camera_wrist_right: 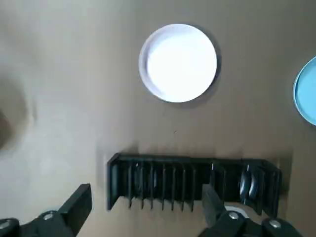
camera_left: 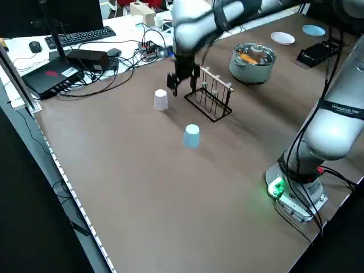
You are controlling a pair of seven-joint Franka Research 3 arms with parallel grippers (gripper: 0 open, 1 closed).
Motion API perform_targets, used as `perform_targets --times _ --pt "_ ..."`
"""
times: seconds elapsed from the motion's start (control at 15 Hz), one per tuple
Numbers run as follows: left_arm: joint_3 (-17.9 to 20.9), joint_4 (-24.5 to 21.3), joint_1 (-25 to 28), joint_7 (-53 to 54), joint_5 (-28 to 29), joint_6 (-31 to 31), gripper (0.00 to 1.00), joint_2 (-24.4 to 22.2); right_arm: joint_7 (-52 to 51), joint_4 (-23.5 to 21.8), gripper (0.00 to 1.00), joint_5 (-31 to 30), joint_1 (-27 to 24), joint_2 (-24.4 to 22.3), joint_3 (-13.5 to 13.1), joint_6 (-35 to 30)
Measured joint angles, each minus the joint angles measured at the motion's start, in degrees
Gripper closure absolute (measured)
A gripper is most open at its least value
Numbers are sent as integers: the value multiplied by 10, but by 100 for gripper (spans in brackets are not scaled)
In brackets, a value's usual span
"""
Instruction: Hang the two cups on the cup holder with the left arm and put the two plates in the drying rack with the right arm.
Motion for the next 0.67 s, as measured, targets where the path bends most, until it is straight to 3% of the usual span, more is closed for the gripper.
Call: perform_targets --times 0.13,0.2,0.27,0.4,0.53,0.67 --pt "0 -94 16 23 0 104 0 -21 1 -2 7 -2 -19 46 -7 44" --pt "-1 -169 33 38 0 186 0 -32 -4 -2 11 -14 -56 94 -14 107" --pt "-1 -194 38 43 0 209 0 -34 -10 -2 12 -32 -77 119 -16 141" --pt "-1 -219 39 45 0 225 0 -36 -13 -2 23 -61 -108 160 -19 205" --pt "-1 -230 39 49 0 226 0 -37 -22 -1 26 -76 -150 205 -21 289" --pt "-2 -234 39 58 0 228 0 -36 -62 0 39 -79 -204 251 -22 362"
